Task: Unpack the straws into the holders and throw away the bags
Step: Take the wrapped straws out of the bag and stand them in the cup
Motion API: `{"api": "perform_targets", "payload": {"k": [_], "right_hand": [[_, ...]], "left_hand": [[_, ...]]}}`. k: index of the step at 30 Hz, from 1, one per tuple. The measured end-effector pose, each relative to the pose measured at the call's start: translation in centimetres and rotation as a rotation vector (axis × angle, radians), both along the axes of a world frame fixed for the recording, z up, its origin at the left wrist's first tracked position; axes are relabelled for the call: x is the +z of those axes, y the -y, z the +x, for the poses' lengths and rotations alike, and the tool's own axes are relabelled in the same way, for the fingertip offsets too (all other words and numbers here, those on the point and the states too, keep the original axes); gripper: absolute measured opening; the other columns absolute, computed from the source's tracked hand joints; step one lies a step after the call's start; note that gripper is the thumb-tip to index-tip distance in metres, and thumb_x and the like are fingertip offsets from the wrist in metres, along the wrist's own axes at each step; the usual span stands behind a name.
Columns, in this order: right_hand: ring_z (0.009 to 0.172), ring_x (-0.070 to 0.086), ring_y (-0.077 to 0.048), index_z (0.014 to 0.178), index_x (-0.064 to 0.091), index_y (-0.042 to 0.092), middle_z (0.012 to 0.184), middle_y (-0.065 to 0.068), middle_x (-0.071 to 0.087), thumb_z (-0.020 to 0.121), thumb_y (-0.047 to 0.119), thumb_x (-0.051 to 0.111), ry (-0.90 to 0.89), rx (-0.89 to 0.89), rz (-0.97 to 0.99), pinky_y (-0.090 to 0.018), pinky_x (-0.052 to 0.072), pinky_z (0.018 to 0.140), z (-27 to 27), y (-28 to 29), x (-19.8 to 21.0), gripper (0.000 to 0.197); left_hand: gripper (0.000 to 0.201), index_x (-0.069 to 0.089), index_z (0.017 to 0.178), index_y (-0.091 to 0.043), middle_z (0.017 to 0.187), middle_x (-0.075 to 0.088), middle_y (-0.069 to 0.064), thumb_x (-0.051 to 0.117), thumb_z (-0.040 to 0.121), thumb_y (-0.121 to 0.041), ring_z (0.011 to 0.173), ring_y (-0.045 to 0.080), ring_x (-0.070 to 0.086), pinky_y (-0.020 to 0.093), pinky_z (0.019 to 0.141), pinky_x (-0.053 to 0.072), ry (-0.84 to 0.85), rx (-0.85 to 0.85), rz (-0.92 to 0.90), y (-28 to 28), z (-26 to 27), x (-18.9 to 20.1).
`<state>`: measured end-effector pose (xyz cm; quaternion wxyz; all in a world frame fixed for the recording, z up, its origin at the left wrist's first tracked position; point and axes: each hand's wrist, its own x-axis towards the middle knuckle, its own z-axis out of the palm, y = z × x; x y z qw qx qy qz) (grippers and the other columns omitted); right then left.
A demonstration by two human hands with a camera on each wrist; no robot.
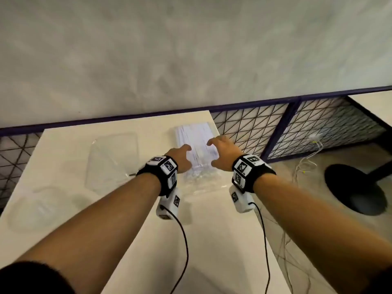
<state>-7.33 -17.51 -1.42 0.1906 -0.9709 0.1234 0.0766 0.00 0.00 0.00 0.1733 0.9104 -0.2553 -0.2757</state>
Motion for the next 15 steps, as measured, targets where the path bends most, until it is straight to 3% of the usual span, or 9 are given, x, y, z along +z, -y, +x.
{"api": "perform_targets", "payload": {"k": [2, 5, 7, 10, 13, 15], "right_hand": [[0.126, 0.051, -0.037, 0.145, 0.035, 0.025, 0.159, -0.007, 0.017, 0.075, 0.022, 0.078, -0.053, -0.048, 0.022, -0.041, 0.048, 0.101, 0.1, 0.5, -1.6, 0.082], [0.128, 0.049, -0.039, 0.149, 0.027, 0.026, 0.163, -0.006, 0.003, 0.071, 0.019, 0.084, -0.123, -0.030, 0.057, -0.041, 0.049, 0.100, -0.2, 0.8, -4.6, 0.097], [0.125, 0.051, -0.040, 0.149, 0.025, 0.027, 0.162, -0.006, 0.000, 0.068, 0.012, 0.085, -0.091, -0.034, 0.099, -0.041, 0.051, 0.097, -0.3, 1.1, -6.0, 0.101], [0.117, 0.054, -0.036, 0.144, 0.032, 0.028, 0.158, -0.005, 0.007, 0.068, 0.002, 0.080, 0.000, -0.022, 0.103, -0.035, 0.053, 0.089, -0.3, 1.5, -6.7, 0.094], [0.118, 0.053, -0.032, 0.140, 0.041, 0.027, 0.151, -0.005, 0.020, 0.069, -0.003, 0.077, 0.096, -0.014, 0.108, -0.026, 0.049, 0.087, -0.2, 1.9, -6.3, 0.085], [0.115, 0.053, -0.028, 0.137, 0.046, 0.026, 0.146, -0.006, 0.028, 0.070, -0.002, 0.079, 0.168, -0.019, 0.096, -0.023, 0.048, 0.088, -0.2, 2.1, -5.0, 0.080]], "left_hand": [[0.074, 0.019, 0.150, -0.031, 0.131, 0.053, 0.017, 0.061, 0.090, -0.023, 0.115, 0.033, 0.055, 0.032, 0.085, 0.044, -0.084, -0.002, 0.020, 0.3, -0.1, -1.1], [0.085, 0.012, 0.151, -0.034, 0.105, 0.057, 0.014, 0.066, 0.086, -0.018, 0.091, 0.029, 0.055, 0.032, 0.076, 0.044, -0.170, 0.025, -0.001, 0.5, -0.3, -2.9], [0.093, 0.007, 0.151, -0.035, 0.114, 0.057, 0.017, 0.068, 0.084, -0.015, 0.090, 0.030, 0.054, 0.034, 0.076, 0.045, -0.179, 0.032, 0.001, 0.6, -0.3, -3.8], [0.101, 0.001, 0.151, -0.034, 0.127, 0.053, 0.021, 0.071, 0.082, -0.011, 0.102, 0.036, 0.057, 0.036, 0.079, 0.047, -0.175, 0.046, -0.010, 0.4, -0.3, -4.7], [0.101, 0.007, 0.151, -0.028, 0.110, 0.051, 0.015, 0.073, 0.078, -0.005, 0.092, 0.030, 0.053, 0.035, 0.074, 0.045, -0.126, 0.072, -0.081, 0.5, -0.4, -4.9], [0.097, 0.013, 0.151, -0.022, 0.107, 0.050, 0.014, 0.072, 0.077, -0.002, 0.094, 0.030, 0.054, 0.031, 0.073, 0.042, -0.073, 0.072, -0.137, 0.7, -0.4, -4.2]]}}
